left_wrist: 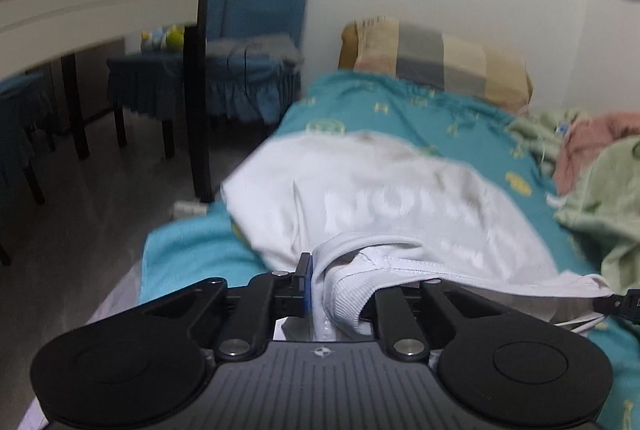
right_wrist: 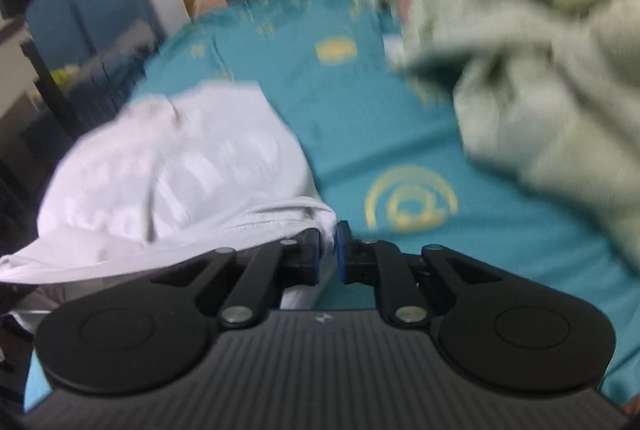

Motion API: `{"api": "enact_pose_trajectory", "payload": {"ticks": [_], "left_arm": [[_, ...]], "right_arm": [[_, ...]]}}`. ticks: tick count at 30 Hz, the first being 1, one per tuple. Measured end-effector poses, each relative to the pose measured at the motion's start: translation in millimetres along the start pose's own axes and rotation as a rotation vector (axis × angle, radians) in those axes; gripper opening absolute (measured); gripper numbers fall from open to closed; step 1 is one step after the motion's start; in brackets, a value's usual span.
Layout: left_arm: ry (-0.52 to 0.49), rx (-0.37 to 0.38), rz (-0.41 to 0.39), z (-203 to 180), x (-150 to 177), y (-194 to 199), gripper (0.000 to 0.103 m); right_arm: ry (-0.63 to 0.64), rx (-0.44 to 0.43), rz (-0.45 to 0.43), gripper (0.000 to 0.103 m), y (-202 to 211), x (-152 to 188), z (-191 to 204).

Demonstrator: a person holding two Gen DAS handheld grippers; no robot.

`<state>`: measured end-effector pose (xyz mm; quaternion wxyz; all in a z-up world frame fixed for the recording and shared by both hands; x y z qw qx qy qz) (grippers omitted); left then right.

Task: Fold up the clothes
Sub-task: 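Lift the T-shirt high by the hem with both grippers and shake it out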

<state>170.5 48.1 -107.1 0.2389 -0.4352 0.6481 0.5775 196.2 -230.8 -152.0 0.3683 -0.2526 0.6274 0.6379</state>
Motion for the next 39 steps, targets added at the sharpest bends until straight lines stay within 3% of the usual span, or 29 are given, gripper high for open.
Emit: {"api": "enact_pose_trajectory", "payload": {"ticks": [6,11,15,22,27,30,33,36,39], "left_arm": [[0.002,0.083,-0.237,-29,-82,74,0.006],[0.034,0.132,-0.398,-52,-172,164,0.004],[0.015,0.167,-0.545,-69,-239,254,0.004],[-0.016,0.248,-0.709,-86,-319,420,0.005],[-0.026,0.286,-0.72,-99,-344,478,0.005],[-0.006,0.299,-0.689,-104,-354,480,0.005],[-0.019,0.273,-0.652,-110,-359,444,0.005],[-0.067,0.227,-0.614,-116,-359,370,0.006],[-0.084,0.192,-0.527,-123,-343,275,0.008]], "right_arm": [[0.072,0.039,-0.255,0.009,81,-89,11],[0.087,0.014,-0.453,0.009,184,-178,20],[0.105,-0.014,-0.599,0.009,278,-229,23],[0.109,-0.073,-0.817,0.009,444,-276,19],[0.126,-0.066,-0.937,0.009,524,-297,18],[0.156,-0.042,-0.955,0.009,535,-314,20],[0.189,-0.005,-0.918,0.009,505,-329,26],[0.211,0.035,-0.838,0.01,440,-336,29],[0.205,0.047,-0.719,0.01,343,-334,26]]}}
Point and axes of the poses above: each gripper's, at about its wrist camera, not at the fingertips, and y roughly against the way its jaws point, z to its left, x to its underside, the point moved 7 cm from there along -y, roughly the way its jaws point, and after that the axes turned 9 degrees about y, right-handed, at the moved point
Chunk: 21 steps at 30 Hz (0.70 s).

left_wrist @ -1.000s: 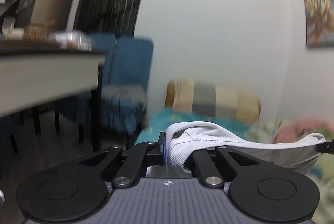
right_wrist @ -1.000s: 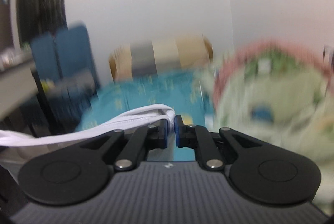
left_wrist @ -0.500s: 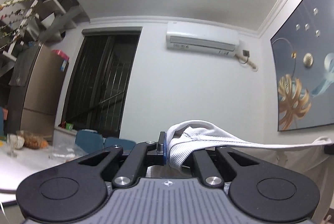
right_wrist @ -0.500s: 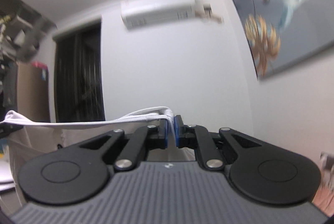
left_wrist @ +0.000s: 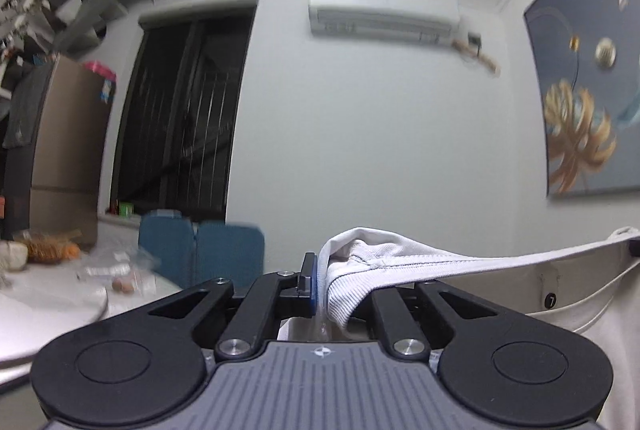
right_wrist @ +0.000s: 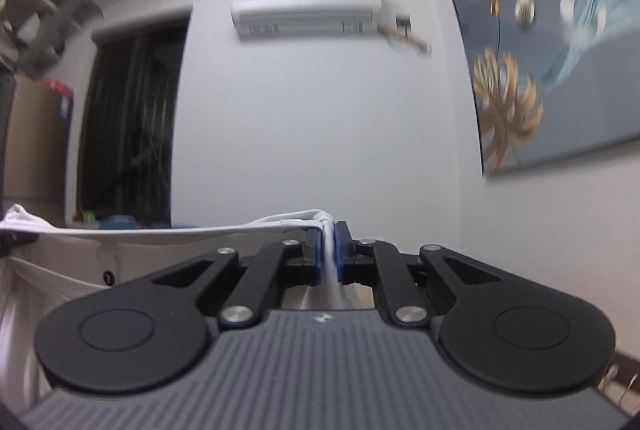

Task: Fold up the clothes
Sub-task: 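Lift the T-shirt high by the hem with both grippers and shake it out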

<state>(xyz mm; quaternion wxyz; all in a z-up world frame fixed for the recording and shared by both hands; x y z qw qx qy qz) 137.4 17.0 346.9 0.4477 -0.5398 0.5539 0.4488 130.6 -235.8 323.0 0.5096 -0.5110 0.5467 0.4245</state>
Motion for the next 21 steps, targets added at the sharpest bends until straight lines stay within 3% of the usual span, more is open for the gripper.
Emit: {"api": "enact_pose_trajectory", "payload": {"ticks": [9,15,19,21], "left_arm": [[-0.021,-0.074,0.262,32,256,-248,0.014],[-0.038,-0.123,0.457,58,441,-386,0.016],[-0.015,-0.136,0.553,92,523,-443,0.019],[-0.008,-0.131,0.578,102,536,-454,0.026]], "right_arm": [[-0.018,0.023,0.324,0.01,-232,242,32],[-0.054,-0.008,0.498,0.01,-330,399,54],[-0.078,-0.03,0.615,0.01,-393,503,69],[-0.1,-0.041,0.648,0.011,-402,532,74]]}}
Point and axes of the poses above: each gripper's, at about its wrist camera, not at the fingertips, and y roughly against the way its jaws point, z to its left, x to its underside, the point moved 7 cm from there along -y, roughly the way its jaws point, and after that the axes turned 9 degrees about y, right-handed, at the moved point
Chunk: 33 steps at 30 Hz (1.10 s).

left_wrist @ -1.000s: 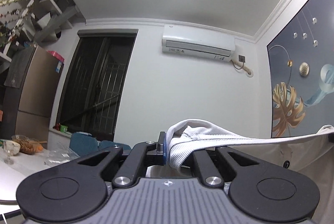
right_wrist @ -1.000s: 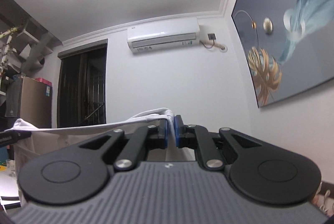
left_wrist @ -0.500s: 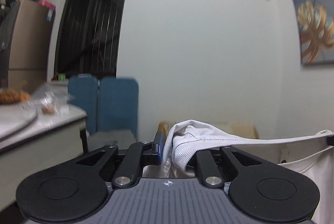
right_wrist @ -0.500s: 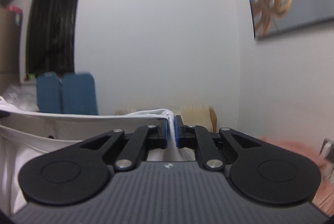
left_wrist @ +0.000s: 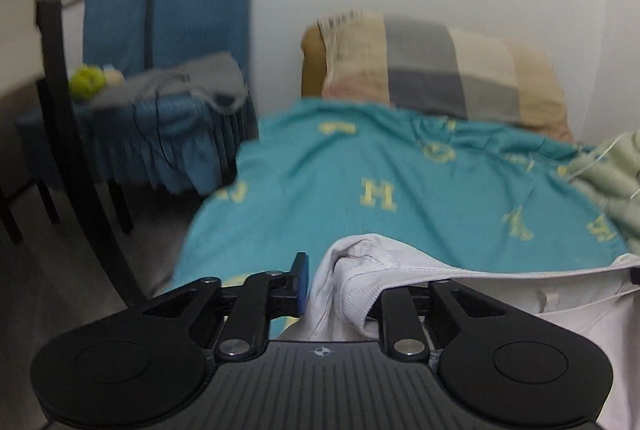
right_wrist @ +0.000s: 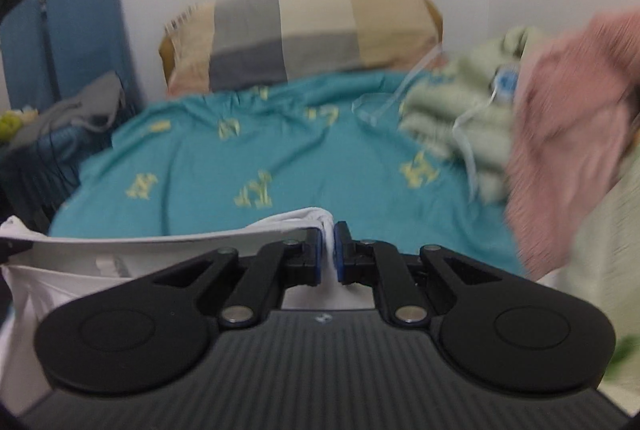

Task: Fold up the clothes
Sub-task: 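Lift the T-shirt high by the hem with both grippers and shake it out, then lower the T-shirt onto the bed and open both grippers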

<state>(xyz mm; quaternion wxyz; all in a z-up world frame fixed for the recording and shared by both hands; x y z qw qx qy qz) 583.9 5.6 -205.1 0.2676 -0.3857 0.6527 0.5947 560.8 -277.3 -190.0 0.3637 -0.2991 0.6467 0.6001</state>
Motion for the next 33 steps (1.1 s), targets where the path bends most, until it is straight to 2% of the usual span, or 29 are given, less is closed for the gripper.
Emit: {"api": "enact_pose_trajectory", "payload": {"ticks": [1,2,3,4,5,6,7,11,13,17,19,21,23,26,28,30,33], "left_arm": [[0.002,0.003,0.013,4,2,-9,0.036],[0.003,0.007,0.026,8,4,-18,0.04],[0.005,0.01,0.037,13,5,-25,0.051],[0.006,0.013,0.045,16,1,-22,0.062],[0.009,0.016,0.049,18,-2,-13,0.067],[0.012,0.019,0.052,20,-6,-5,0.078],[0.012,0.025,0.056,22,-8,4,0.086],[-0.045,0.055,0.057,21,-10,69,0.09],[-0.053,0.064,0.06,22,-5,105,0.098],[-0.08,0.067,0.066,25,9,171,0.1],[-0.11,0.037,0.076,25,23,193,0.102],[-0.142,-0.01,0.114,23,39,208,0.101],[-0.139,-0.011,0.111,20,52,222,0.101],[-0.111,-0.006,0.123,20,74,238,0.101],[-0.102,0.037,0.114,22,87,248,0.101],[-0.07,0.05,0.079,24,89,254,0.102],[0.0,0.042,0.004,29,82,258,0.103]], "right_arm": [[-0.015,-0.016,0.018,0.013,-7,4,0],[-0.031,-0.033,0.037,0.015,-12,8,0],[-0.044,-0.049,0.055,0.03,-15,10,-1],[-0.057,-0.065,0.072,0.048,-16,12,-1],[-0.068,-0.079,0.078,0.058,-14,12,-2],[-0.076,-0.096,0.077,0.07,-8,12,-2],[-0.082,-0.112,0.076,0.071,-1,12,-3],[-0.086,-0.15,0.06,0.071,51,11,-4],[-0.083,-0.162,0.049,0.071,82,13,-4],[-0.073,-0.17,0.054,0.071,149,27,-6],[-0.091,-0.17,0.063,0.071,183,40,-10],[-0.119,-0.172,0.076,0.071,215,56,-14],[-0.126,-0.185,0.093,0.071,243,73,-16],[-0.105,-0.237,0.098,0.071,274,92,-15],[-0.128,-0.273,0.098,0.071,285,101,-17],[-0.163,-0.301,0.104,0.071,286,108,-17],[-0.151,-0.328,0.089,0.071,279,101,-6]]}}
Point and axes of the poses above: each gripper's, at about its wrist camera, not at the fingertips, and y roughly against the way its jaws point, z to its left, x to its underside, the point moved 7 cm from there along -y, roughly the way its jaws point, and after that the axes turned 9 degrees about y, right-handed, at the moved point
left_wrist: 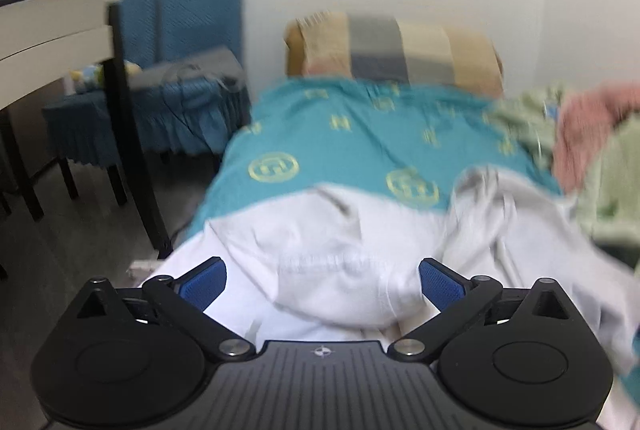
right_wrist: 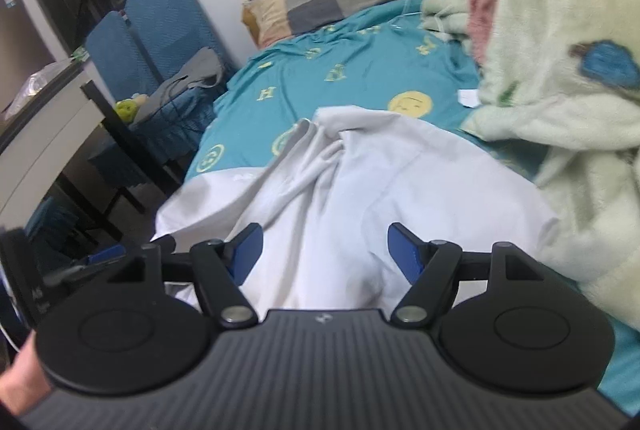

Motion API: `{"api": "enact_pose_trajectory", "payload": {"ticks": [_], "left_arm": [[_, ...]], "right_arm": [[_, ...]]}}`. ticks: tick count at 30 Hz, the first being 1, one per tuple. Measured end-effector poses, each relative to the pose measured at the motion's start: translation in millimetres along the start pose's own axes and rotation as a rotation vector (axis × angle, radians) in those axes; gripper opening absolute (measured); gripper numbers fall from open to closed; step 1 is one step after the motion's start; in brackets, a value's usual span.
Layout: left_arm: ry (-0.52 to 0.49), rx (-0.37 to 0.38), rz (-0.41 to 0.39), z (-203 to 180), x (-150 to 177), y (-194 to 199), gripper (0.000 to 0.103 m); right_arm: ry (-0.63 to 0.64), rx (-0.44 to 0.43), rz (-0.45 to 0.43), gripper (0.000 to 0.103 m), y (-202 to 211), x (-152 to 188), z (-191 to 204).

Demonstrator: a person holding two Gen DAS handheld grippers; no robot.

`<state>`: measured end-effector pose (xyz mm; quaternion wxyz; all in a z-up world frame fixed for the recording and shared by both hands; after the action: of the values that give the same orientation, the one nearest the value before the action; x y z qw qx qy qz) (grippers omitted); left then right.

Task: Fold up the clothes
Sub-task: 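Lower the T-shirt onto the bed and open both grippers, then grasp the T-shirt edge with the right gripper and smooth it flat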

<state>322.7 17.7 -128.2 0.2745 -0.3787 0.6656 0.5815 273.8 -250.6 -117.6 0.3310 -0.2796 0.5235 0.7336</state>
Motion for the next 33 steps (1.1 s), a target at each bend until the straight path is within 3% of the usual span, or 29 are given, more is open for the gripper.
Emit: {"api": "enact_pose_trajectory", "payload": {"ticks": [4,7,14,17,20,22,25,28,30,32,33], "left_arm": [[0.087,-0.009,-0.097,6,-10,7,0.103],[0.115,0.007,-0.102,4,-23,21,0.103],[0.243,0.015,0.002,32,-11,105,0.103],[0.187,0.047,-0.012,35,-8,131,0.103],[0.091,0.049,-0.041,32,-11,136,0.103],[0.084,0.068,-0.052,36,-14,134,0.103],[0.142,0.091,-0.081,53,-16,127,0.103],[0.225,0.06,-0.069,77,-13,112,0.103],[0.285,0.035,-0.053,94,-8,104,0.103],[0.344,0.033,-0.025,107,-2,99,0.103],[0.368,0.04,-0.012,112,0,97,0.103]], "right_arm": [[-0.004,-0.054,-0.052,0.071,-2,-6,3],[-0.015,-0.074,-0.061,0.071,-7,-6,-3],[-0.141,-0.214,0.017,0.067,-27,6,-2],[-0.188,-0.301,0.073,0.066,-37,16,10],[-0.252,-0.401,0.159,0.067,-52,32,33],[-0.304,-0.431,0.219,0.067,-71,40,49],[-0.357,-0.45,0.262,0.067,-104,42,73],[-0.364,-0.378,0.293,0.067,-141,44,89],[-0.396,-0.345,0.27,0.066,-161,41,96],[-0.392,-0.306,0.245,0.051,-179,29,103],[-0.372,-0.28,0.233,0.032,-188,20,106]]}}
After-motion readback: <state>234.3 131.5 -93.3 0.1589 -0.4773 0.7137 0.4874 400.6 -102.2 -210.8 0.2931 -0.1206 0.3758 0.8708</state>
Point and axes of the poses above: each gripper's, at about its wrist camera, not at the fingertips, and y roughly against the way its jaws point, z to its left, x to its underside, the point moved 7 cm from there along -y, roughly the way its jaws point, and after that the axes turned 9 degrees about y, right-handed, at the moved point
